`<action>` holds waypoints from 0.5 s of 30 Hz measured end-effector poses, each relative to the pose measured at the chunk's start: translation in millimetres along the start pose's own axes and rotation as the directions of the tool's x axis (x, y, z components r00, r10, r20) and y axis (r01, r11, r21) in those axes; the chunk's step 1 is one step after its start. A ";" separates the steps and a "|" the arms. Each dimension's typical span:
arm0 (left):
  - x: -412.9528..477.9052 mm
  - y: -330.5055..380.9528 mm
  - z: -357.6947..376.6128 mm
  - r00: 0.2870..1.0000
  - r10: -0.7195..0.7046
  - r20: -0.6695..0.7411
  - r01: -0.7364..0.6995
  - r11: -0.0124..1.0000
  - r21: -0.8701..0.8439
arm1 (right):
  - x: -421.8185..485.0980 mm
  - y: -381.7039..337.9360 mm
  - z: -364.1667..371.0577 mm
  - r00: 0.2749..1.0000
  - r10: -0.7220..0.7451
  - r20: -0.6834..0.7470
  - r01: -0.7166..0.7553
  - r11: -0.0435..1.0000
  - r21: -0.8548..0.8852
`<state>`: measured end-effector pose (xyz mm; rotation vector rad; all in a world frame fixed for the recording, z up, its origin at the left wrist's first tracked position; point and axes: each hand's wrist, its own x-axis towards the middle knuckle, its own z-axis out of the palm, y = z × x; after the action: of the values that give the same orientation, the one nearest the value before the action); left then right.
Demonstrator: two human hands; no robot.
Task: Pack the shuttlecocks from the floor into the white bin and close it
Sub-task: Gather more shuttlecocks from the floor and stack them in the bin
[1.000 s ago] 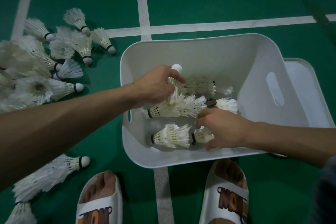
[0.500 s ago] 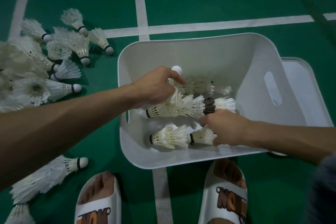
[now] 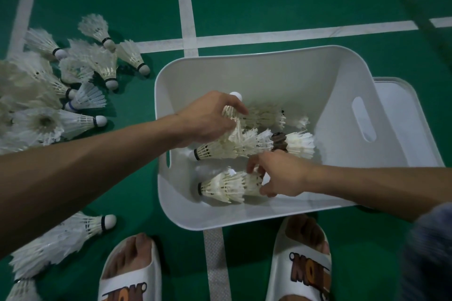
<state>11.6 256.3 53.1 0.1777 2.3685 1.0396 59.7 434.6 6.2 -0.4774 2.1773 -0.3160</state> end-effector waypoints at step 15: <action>-2.4 3.6 9.0 0.996 0.062 0.058 -0.063 0.998 0.017 | -37.8 26.5 -43.8 0.984 0.038 -0.177 0.071 0.820 0.568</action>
<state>18.1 263.8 51.8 0.2864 2.3351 1.0272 39.8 477.4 48.7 -0.1241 2.1082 -1.0270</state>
